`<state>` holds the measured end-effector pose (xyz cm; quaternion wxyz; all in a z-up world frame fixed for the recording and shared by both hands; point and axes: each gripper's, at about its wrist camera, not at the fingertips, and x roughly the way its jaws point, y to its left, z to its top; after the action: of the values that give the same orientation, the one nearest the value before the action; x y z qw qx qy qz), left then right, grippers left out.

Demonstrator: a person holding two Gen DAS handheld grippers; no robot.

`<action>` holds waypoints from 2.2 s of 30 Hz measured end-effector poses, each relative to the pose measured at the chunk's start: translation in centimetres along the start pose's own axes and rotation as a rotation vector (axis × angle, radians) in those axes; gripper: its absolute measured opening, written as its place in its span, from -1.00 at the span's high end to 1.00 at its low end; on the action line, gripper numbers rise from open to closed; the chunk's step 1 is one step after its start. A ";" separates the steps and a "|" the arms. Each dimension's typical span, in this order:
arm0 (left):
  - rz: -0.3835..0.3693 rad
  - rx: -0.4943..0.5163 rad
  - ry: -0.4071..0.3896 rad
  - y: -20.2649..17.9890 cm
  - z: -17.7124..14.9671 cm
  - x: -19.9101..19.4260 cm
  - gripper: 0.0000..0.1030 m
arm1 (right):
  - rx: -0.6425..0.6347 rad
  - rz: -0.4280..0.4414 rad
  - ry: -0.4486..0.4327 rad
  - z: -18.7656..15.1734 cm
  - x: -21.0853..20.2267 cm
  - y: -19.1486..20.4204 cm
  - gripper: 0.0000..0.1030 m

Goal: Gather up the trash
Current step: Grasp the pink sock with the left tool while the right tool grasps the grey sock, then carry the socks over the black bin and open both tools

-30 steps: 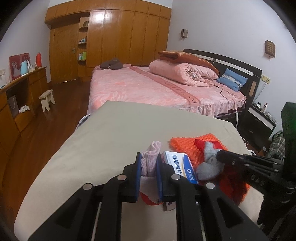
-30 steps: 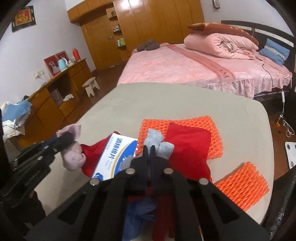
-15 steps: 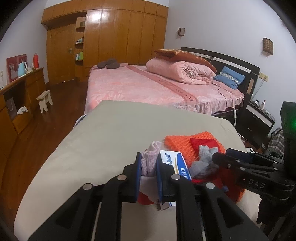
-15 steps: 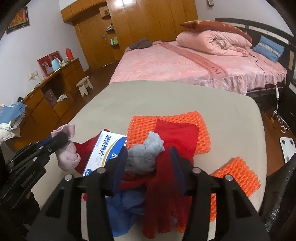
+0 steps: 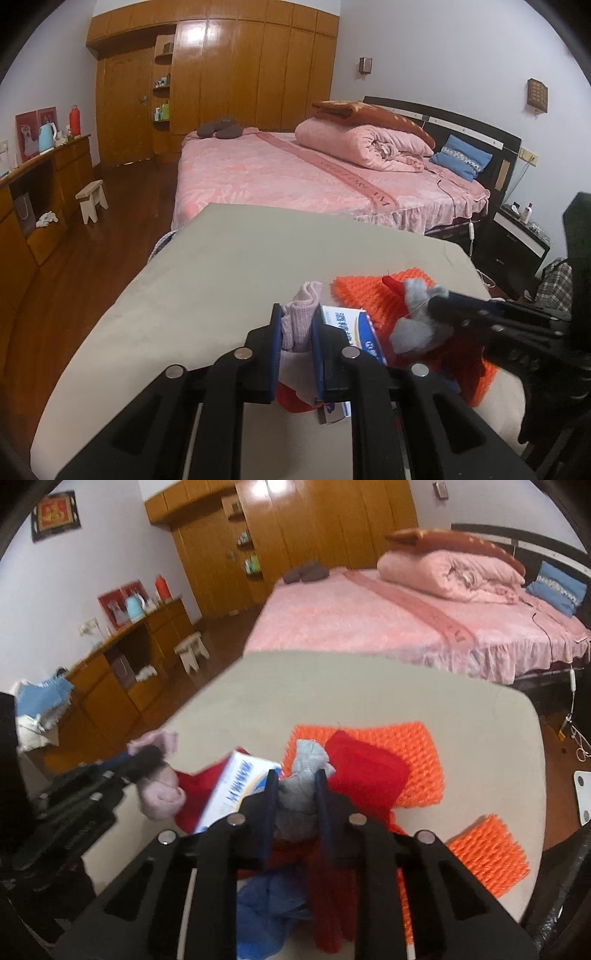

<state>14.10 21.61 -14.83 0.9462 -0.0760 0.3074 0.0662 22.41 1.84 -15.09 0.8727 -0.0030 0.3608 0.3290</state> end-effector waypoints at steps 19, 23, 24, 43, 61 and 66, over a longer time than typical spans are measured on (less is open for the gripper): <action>-0.076 0.036 -0.020 -3.5 -0.4 -2.4 0.71 | 0.025 -0.027 -0.014 -1.4 -3.1 -1.7 0.61; -0.074 0.042 0.009 -3.8 -1.2 -1.6 0.71 | 0.033 -0.049 0.012 -2.5 -2.6 -2.0 0.29; -0.072 0.043 0.018 -3.9 -1.5 -1.4 0.71 | 0.032 -0.062 0.007 -2.5 -2.7 -2.0 0.22; -0.052 0.038 0.003 -3.3 -1.1 -1.7 0.71 | 0.011 -0.074 0.035 -1.6 -1.5 -1.4 0.73; -0.067 0.036 -0.063 -3.8 1.0 -4.5 0.71 | -0.026 0.020 -0.155 2.1 -8.5 0.6 0.89; -0.099 0.047 -0.096 -5.2 2.4 -6.1 0.71 | -0.035 0.003 -0.208 2.9 -11.5 0.5 0.89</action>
<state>11.49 16.51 -8.75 0.9635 -0.0653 0.2591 0.0158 17.90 -3.67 -5.55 0.9047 0.0165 0.2624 0.3352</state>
